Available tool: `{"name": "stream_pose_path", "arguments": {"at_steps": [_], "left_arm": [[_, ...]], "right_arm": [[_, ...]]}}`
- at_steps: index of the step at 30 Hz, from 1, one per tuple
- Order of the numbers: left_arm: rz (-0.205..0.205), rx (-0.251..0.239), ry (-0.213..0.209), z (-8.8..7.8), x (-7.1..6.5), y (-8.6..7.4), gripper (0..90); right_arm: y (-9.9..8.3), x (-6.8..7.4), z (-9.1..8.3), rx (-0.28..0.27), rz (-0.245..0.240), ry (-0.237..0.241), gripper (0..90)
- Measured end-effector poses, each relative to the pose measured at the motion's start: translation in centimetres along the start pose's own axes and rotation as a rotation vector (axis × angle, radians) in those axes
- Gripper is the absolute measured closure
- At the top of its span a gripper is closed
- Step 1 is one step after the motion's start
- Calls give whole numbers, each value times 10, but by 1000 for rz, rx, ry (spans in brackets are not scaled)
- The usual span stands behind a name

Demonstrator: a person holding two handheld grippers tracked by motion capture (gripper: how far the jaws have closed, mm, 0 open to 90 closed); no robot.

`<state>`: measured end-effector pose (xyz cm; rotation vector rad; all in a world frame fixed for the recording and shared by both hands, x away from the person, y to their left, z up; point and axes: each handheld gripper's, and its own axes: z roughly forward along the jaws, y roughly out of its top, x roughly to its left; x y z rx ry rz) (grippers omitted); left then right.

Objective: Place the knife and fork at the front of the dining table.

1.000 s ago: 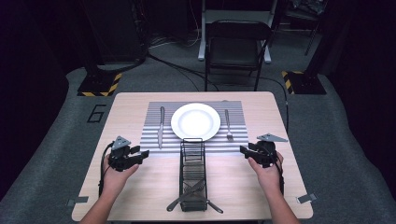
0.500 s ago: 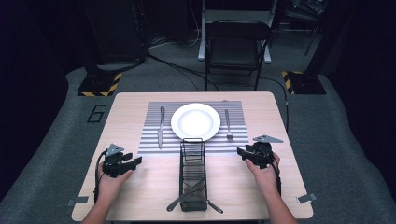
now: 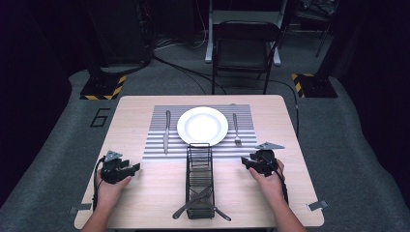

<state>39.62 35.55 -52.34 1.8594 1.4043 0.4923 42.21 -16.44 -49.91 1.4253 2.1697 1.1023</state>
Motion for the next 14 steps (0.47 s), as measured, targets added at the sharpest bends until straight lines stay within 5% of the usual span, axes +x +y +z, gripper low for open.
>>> {"name": "stream_pose_path", "arguments": {"at_steps": [6, 14], "left_arm": [[46, 3, 19, 1, -3, 0, 409], [58, 1, 51, 1, 0, 0, 407]], "right_arm": [[-2, 0, 3, 12, 3, -1, 521], [-5, -4, 5, 12, -6, -16, 476]]}}
